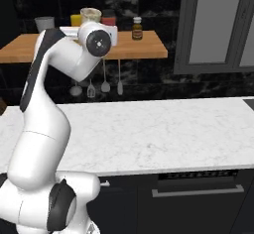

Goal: Gather all objects into one cabinet and sort the glasses and bowls to opposite sides.

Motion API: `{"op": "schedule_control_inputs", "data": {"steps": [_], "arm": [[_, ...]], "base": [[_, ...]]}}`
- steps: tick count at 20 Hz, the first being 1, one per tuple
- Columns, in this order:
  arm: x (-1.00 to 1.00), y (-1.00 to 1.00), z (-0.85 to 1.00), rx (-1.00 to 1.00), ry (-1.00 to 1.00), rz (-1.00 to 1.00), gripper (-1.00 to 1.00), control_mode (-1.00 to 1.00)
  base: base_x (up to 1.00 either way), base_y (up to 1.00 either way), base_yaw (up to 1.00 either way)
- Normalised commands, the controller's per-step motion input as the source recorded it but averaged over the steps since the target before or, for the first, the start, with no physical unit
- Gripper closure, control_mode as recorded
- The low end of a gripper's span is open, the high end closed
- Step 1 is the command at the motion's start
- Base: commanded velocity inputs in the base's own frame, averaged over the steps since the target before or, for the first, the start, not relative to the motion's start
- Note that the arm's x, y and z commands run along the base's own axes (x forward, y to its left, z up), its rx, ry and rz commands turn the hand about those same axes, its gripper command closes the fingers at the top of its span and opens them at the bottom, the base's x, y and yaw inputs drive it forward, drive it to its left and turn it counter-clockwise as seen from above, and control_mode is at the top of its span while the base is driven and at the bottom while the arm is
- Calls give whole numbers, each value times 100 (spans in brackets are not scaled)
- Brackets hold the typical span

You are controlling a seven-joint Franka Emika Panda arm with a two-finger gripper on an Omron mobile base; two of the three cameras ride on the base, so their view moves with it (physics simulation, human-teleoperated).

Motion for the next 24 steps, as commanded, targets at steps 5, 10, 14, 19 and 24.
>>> {"op": "schedule_control_inputs", "data": {"steps": [5,10,14,19,24], "arm": [[-85,-9,-2,-5,0,0,100,-100],[-39,5,-8,-13,1,0,100,-100],[-45,0,0,-9,3,-3,100,-100],[-25,4,0,-12,5,-2,100,-100],[-6,6,0,-6,0,0,100,100]], "base": [[0,0,0],[0,0,0],[0,0,0],[0,0,0],[3,6,0]]}}
